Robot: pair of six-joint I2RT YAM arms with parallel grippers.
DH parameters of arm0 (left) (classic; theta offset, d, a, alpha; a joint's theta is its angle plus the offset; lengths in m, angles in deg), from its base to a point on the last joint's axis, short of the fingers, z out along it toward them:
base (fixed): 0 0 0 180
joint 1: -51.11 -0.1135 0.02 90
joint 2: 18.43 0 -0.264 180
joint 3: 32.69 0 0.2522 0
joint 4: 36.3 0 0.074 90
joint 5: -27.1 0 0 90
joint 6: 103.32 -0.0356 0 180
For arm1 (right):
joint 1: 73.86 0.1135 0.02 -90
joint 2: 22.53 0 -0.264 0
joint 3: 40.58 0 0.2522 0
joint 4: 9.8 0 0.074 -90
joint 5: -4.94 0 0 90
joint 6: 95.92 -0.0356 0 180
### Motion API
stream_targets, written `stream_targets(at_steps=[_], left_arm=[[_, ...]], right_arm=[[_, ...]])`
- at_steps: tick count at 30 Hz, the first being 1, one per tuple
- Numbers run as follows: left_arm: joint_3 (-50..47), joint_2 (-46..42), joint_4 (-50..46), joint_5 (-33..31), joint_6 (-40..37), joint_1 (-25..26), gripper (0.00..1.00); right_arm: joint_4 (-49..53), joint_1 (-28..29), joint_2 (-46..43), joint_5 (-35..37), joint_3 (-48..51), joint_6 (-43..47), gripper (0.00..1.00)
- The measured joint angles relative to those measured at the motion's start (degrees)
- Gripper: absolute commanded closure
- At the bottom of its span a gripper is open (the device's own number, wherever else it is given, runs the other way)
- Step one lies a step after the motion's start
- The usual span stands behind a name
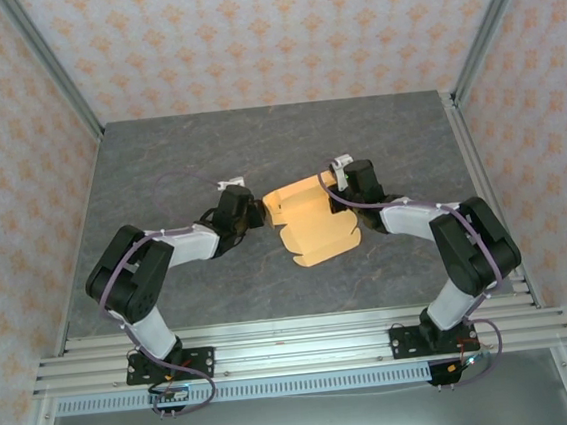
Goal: Fold the paper box
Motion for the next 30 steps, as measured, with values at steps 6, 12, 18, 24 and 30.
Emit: stream_targets(at_steps=[6,12,18,24,30], left_arm=[[0.6,1.2,1.2,-0.3,1.4,0.8,0.69],[0.7,1.3,1.4,-0.2,-0.8,1.3,0.69],[0.7,1.0,1.1,1.0,-4.7,1.1,0.69],[2.0,0.8,-1.0,5.9,-6.2,-1.7,0.68],[2.7,1.3,-0.2,11.5,-4.1,-2.1,0.67]], right_arm=[[0.0,-0.3,0.0,0.7,0.0,0.0,1.00],[0.2,-0.4,0.0,1.1,-0.1,0.0,1.00],[0.3,-0.4,0.5,1.4,-0.9,0.0,1.00],[0.6,-0.1,1.0,1.6,-1.3,0.0,1.00],[0.8,1.2,1.4,0.9,-1.7,0.0,1.00]])
